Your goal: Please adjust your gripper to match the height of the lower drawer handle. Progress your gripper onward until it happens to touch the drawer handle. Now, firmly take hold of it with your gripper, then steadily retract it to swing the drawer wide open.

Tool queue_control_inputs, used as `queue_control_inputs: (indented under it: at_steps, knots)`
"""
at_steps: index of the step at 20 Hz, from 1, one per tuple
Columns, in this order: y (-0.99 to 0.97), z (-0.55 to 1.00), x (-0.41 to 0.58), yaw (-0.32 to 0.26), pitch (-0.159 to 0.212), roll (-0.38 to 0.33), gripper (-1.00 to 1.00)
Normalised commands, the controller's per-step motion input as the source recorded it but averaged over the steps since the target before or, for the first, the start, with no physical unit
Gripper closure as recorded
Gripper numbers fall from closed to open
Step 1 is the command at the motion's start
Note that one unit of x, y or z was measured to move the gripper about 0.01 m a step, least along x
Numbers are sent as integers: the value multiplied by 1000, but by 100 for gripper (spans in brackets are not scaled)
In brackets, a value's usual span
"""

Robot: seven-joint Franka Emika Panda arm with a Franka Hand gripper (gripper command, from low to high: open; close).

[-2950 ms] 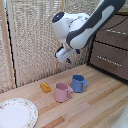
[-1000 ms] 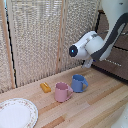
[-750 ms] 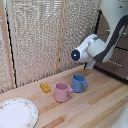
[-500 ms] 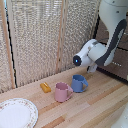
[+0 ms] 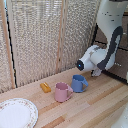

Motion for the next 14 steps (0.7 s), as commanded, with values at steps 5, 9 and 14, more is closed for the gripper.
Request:
queue_control_inputs:
  at_steps: [5,9,14]
  knots:
    - [-325,35,0,1,3,75,100]
    - [-144,64,0,-4,0,145,100]
    - [0,173,0,-41,10,200,100]
